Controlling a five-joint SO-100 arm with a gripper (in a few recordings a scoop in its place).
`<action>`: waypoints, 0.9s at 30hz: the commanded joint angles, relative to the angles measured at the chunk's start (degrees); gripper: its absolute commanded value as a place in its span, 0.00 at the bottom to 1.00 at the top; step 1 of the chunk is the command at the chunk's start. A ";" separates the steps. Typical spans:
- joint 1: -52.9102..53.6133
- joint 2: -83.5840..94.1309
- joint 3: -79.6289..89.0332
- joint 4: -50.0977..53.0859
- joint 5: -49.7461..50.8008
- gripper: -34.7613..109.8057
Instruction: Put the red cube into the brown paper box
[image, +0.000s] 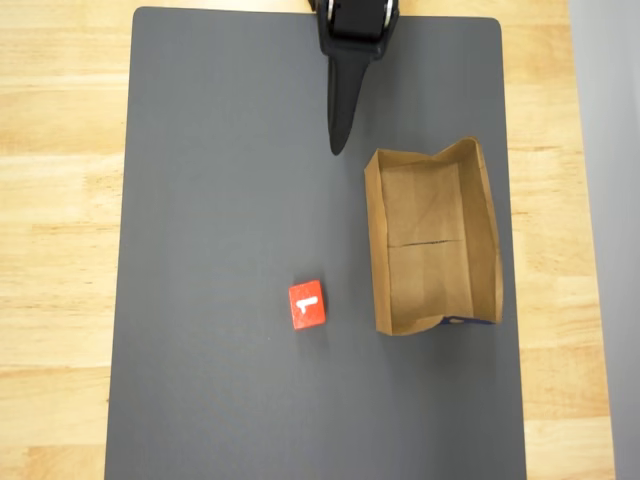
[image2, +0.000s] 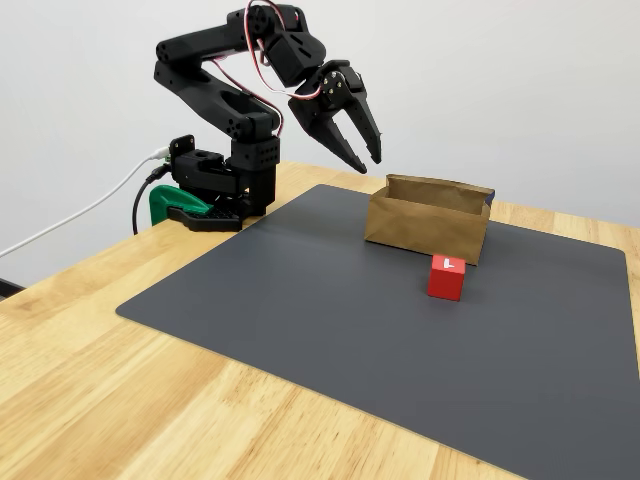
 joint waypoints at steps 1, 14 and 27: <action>1.76 -8.17 -6.86 0.70 -2.29 0.29; 4.57 -27.42 -15.64 -6.50 -6.24 0.39; 5.89 -52.47 -29.71 -8.88 -6.33 0.41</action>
